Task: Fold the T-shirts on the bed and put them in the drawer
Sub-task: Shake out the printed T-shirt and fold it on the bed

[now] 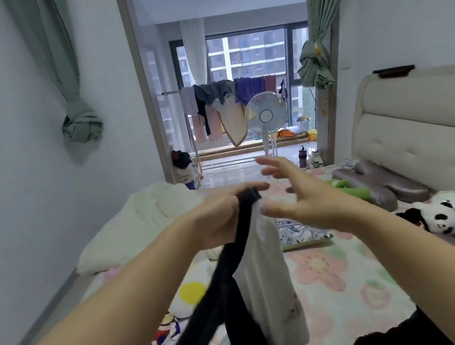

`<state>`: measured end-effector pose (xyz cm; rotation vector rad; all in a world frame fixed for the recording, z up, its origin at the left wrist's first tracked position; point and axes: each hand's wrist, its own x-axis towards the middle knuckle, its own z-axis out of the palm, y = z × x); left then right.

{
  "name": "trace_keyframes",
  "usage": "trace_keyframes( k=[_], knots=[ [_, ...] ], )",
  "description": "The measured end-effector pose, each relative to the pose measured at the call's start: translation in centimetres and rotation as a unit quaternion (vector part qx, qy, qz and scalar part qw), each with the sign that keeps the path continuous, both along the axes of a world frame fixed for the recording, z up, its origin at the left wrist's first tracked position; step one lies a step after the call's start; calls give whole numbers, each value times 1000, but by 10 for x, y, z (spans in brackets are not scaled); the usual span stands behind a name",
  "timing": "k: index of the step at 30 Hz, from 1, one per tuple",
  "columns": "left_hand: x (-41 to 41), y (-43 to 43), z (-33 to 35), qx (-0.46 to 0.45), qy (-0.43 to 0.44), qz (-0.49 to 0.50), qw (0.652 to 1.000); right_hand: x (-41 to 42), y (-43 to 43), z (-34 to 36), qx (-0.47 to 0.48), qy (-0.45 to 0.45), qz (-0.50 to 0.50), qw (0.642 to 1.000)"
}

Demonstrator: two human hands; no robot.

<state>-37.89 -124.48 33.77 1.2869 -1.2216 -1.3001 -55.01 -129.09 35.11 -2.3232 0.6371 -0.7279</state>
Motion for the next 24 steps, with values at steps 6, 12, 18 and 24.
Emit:
trace_keyframes(
  k=[6, 12, 18, 24],
  knots=[
    [-17, 9, -11, 32, -10, -68, 997, 15, -12, -16, 48, 44, 64, 996],
    [-8, 14, -27, -28, -87, 25, 996, 18, -4, -43, 120, -17, 71, 990],
    [1, 24, -43, -54, -15, -33, 998, 16, -4, -40, -47, -6, -72, 996],
    [35, 38, -62, -47, -404, -26, 913, -13, -18, -31, -107, -49, -83, 990]
  ],
)
